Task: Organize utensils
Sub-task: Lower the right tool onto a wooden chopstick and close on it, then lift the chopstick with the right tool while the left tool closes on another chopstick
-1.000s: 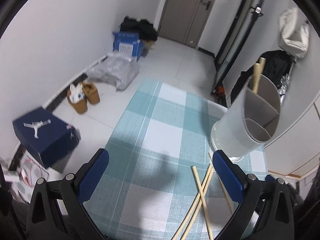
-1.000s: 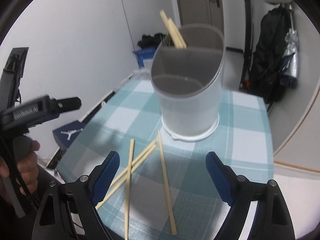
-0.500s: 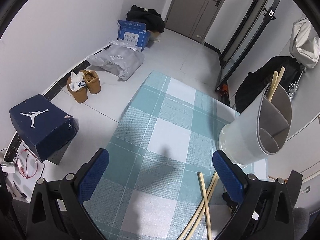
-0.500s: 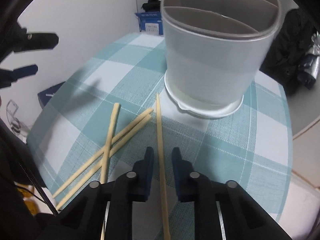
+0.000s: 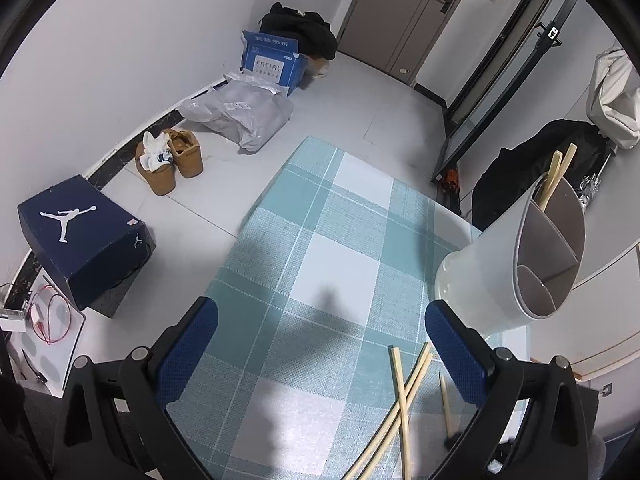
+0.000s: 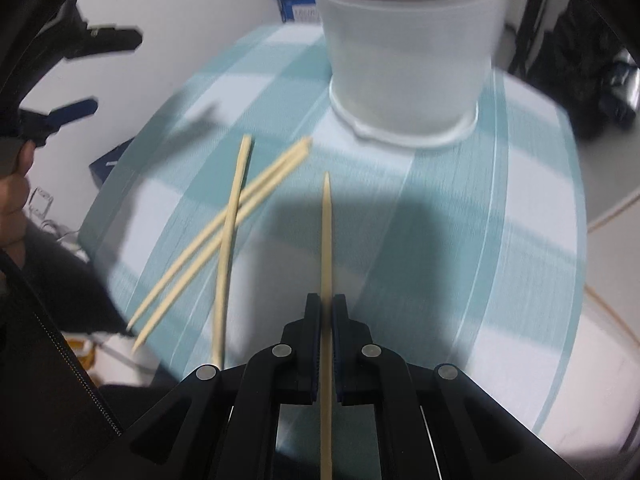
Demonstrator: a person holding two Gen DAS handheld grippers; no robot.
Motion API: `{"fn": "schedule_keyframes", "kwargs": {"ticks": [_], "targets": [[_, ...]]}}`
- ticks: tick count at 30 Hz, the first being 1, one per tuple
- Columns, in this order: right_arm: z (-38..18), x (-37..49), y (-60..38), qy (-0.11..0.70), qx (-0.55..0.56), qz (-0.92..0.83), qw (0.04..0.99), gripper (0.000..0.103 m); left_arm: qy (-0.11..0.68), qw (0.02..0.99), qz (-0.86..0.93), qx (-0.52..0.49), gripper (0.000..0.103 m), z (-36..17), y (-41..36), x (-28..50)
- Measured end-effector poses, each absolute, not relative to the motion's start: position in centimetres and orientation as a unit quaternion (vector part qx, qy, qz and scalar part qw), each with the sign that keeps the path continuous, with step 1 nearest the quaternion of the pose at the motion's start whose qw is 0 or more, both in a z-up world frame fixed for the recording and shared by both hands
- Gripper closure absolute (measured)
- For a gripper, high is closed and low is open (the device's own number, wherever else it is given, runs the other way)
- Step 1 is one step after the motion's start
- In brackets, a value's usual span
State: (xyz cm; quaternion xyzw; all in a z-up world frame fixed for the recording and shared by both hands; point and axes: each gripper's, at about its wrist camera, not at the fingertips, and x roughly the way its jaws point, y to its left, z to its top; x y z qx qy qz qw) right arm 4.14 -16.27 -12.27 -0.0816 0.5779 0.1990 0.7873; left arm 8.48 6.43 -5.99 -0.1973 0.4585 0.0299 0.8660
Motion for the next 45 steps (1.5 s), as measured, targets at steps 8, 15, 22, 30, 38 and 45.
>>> {"fn": "schedule_keyframes", "kwargs": {"ticks": [8, 15, 22, 30, 38, 45], "targets": [[-11.0, 4.6, -16.2, 0.588, -0.084, 0.223, 0.773, 0.086, 0.452, 0.871, 0.031, -0.19, 0.001, -5.7, 6.3, 8.5], [-11.2, 8.1, -14.9, 0.577, -0.097, 0.232, 0.777, 0.083, 0.452, 0.873, 0.06, -0.171, 0.001, -6.5, 6.6, 8.2], [-11.7, 9.0, -13.8, 0.579, -0.106, 0.253, 0.768, 0.086, 0.454, 0.873, 0.05, -0.171, 0.001, -6.8, 6.3, 8.2], [-11.7, 8.7, -13.6, 0.553, -0.112, 0.247, 0.788, 0.099, 0.448, 0.881, 0.059, -0.138, 0.001, -6.6, 5.3, 8.0], [-8.7, 9.2, -15.2, 0.502, -0.041, 0.239, 0.83, 0.099, 0.464, 0.875, 0.052, -0.131, 0.001, -7.3, 4.7, 8.3], [-5.2, 8.8, -18.1, 0.449, 0.03, 0.24, 0.86, 0.1, 0.509, 0.848, 0.025, -0.143, 0.001, -8.6, 3.7, 9.1]]}}
